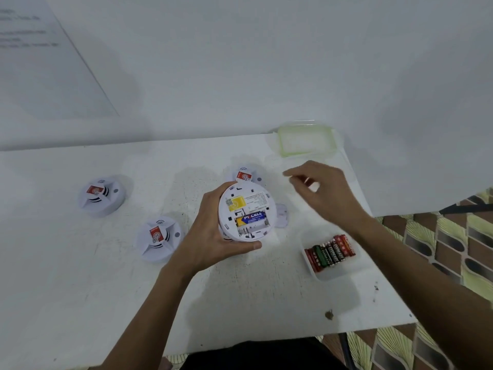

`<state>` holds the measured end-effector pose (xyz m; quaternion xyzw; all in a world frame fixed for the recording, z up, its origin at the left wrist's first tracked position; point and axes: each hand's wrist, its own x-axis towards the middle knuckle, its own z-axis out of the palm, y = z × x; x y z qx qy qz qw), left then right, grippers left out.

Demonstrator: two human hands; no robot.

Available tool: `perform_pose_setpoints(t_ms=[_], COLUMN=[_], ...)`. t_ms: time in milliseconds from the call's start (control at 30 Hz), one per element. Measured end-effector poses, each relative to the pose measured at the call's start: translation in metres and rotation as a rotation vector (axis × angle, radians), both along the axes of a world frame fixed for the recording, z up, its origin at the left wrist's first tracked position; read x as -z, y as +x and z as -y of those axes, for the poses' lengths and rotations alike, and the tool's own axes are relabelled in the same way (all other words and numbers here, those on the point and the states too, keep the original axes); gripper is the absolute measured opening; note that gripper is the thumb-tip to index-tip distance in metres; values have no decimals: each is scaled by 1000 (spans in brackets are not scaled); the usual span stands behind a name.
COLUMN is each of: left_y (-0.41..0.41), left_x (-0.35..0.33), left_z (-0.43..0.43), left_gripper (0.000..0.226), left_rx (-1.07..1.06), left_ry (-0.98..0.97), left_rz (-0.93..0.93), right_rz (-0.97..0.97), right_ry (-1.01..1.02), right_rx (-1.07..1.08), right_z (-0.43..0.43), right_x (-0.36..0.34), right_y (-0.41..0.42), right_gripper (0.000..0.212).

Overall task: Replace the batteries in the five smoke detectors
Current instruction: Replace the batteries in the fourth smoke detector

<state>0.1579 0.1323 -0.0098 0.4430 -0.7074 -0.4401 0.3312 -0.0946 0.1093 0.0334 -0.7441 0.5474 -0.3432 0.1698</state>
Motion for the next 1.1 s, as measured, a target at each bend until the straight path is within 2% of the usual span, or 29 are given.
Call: perform_pose_setpoints(t_ms=[100, 167, 333, 467, 600, 767, 967, 1100], left_y=[1, 2, 3, 3, 4, 5, 4, 2], left_x=[4, 9, 14, 16, 17, 19, 22, 17], left_z=[2, 3, 5, 4, 5, 7, 8, 8], left_gripper=[106, 106, 102, 95, 86, 86, 96, 97], left_rx=[-2, 10, 6, 5, 5, 0, -20, -59], left_ry=[10, 23, -6, 1, -31, -12, -20, -50], left_rz=[19, 20, 60, 33, 51, 44, 48, 35], right_rz=[-184, -278, -617, -704, -679, -483, 89, 432], right_ry=[255, 412, 597, 666, 642, 561, 286, 198], right_rx=[130, 143, 175, 156, 108, 108, 275, 238], right_z=[32, 53, 91, 100, 101, 93, 55, 10], right_x=[4, 10, 36, 50, 49, 46, 9, -12], right_y=[-35, -58, -92, -93, -86, -85, -52, -6], right_gripper=[19, 23, 36, 43, 26, 22, 15, 17])
